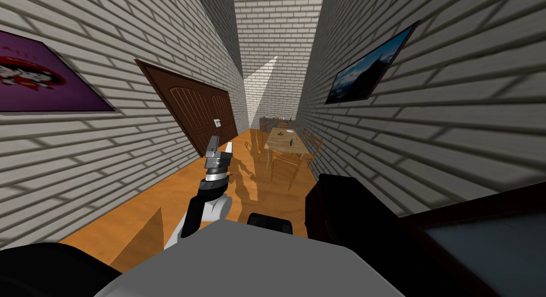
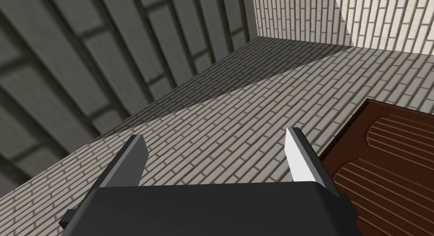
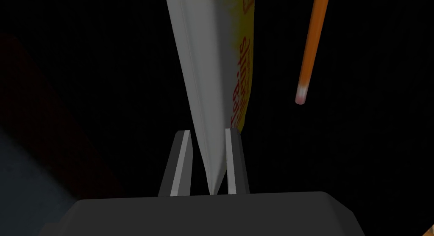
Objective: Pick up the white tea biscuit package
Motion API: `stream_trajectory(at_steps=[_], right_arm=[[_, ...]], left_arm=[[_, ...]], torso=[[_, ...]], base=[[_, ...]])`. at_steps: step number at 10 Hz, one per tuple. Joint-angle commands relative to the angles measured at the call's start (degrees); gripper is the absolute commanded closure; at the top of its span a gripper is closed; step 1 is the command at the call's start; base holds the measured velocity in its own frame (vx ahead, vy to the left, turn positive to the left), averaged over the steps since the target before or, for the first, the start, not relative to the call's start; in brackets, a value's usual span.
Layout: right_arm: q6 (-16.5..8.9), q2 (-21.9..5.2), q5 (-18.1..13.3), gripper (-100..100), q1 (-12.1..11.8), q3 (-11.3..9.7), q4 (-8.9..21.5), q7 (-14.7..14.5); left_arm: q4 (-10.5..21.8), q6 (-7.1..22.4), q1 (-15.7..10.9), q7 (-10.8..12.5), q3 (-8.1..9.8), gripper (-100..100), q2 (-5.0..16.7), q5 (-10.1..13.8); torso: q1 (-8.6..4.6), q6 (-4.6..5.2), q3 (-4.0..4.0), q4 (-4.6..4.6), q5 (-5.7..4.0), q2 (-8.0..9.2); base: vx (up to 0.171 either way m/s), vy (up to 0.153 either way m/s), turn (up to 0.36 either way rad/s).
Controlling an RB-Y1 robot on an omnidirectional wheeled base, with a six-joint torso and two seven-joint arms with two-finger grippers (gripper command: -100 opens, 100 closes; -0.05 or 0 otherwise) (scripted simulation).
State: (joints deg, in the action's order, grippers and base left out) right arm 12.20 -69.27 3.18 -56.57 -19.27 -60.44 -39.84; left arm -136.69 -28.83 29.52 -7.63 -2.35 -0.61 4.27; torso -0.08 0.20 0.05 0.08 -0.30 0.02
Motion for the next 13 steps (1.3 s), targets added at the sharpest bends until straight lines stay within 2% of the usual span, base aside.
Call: stream_trajectory(at_steps=[1,3,4,5,6,7,8,9,10,11,12,13], right_arm=[[0.0,0.0,0.0,100,0.0,0.0,0.0,0.0],[0.0,0.0,0.0,100,0.0,0.0,0.0,0.0],[0.0,0.0,0.0,0,0.0,0.0,0.0,0.0],[2.9,0.7,-0.2,100,2.1,-1.7,2.8,0.5],[3.0,0.7,-0.2,100,2.1,-1.7,3.6,0.5],[5.3,1.3,-0.4,100,3.7,-2.9,5.9,0.6],[5.7,1.3,-0.4,100,3.7,-2.9,7.6,0.6],[8.1,2.0,-0.6,100,5.4,-4.0,9.7,0.8],[8.5,2.0,-0.6,100,5.4,-4.0,11.7,0.8],[11.1,2.6,-0.8,100,7.1,-5.2,14.1,1.0],[11.2,2.6,-0.8,100,7.1,-5.2,15.7,1.0],[11.2,2.6,-0.8,100,7.1,-5.2,15.7,1.0]], left_arm=[[0.0,0.0,0.0,0.0,0.0,0,0.0,0.0],[0.0,0.0,0.0,0.0,0.0,0,0.0,0.0],[0.0,0.0,0.0,0.0,0.0,0,0.0,0.0],[0.0,0.0,0.0,0.0,0.0,0,0.0,0.0],[0.0,0.0,0.0,0.0,0.0,0,0.0,0.0],[0.0,0.0,0.0,0.0,0.0,0,0.0,0.0],[0.0,0.0,0.0,0.0,0.0,0,0.0,0.0],[0.0,0.0,0.0,0.0,0.0,0,0.0,0.0],[0.0,0.0,0.0,0.0,0.0,0,0.0,0.0],[0.0,0.0,0.0,0.0,0.0,0,0.0,0.0],[0.0,0.0,0.0,0.0,0.0,0,0.0,0.0],[0.0,0.0,0.0,0.0,0.0,0,0.0,0.0]], torso=[[0.0,0.0,0.0,0.0,0.0,0.0],[-0.09,-0.01,0.02,0.01,-0.01,0.02],[-0.09,-0.01,0.02,0.01,-0.01,0.03],[-0.09,-0.01,0.02,0.01,0.0,0.03],[-0.1,-0.03,0.01,0.03,-0.13,-0.01],[-0.09,-0.03,0.0,0.04,-0.19,-0.04],[-0.09,-0.06,0.0,0.07,-0.33,-0.08],[-0.12,-0.05,0.0,0.06,-0.33,-0.07],[-0.11,-0.07,0.0,0.08,-0.4,-0.08],[-0.15,-0.06,0.0,0.08,-0.4,-0.08],[-0.15,-0.08,-0.01,0.09,-0.44,-0.11],[-0.14,-0.07,-0.01,0.07,-0.39,-0.1]], base=[[0.0,0.0,0.0],[0.0,0.0,0.0],[0.0,0.0,0.0],[0.012,0.019,-0.005],[0.021,0.032,0.0],[0.025,0.036,-0.002],[0.023,0.035,0.005],[0.022,0.037,-0.002],[0.022,0.03,0.003],[0.029,0.028,0.0],[0.023,0.027,0.005],[0.007,0.013,0.0]])
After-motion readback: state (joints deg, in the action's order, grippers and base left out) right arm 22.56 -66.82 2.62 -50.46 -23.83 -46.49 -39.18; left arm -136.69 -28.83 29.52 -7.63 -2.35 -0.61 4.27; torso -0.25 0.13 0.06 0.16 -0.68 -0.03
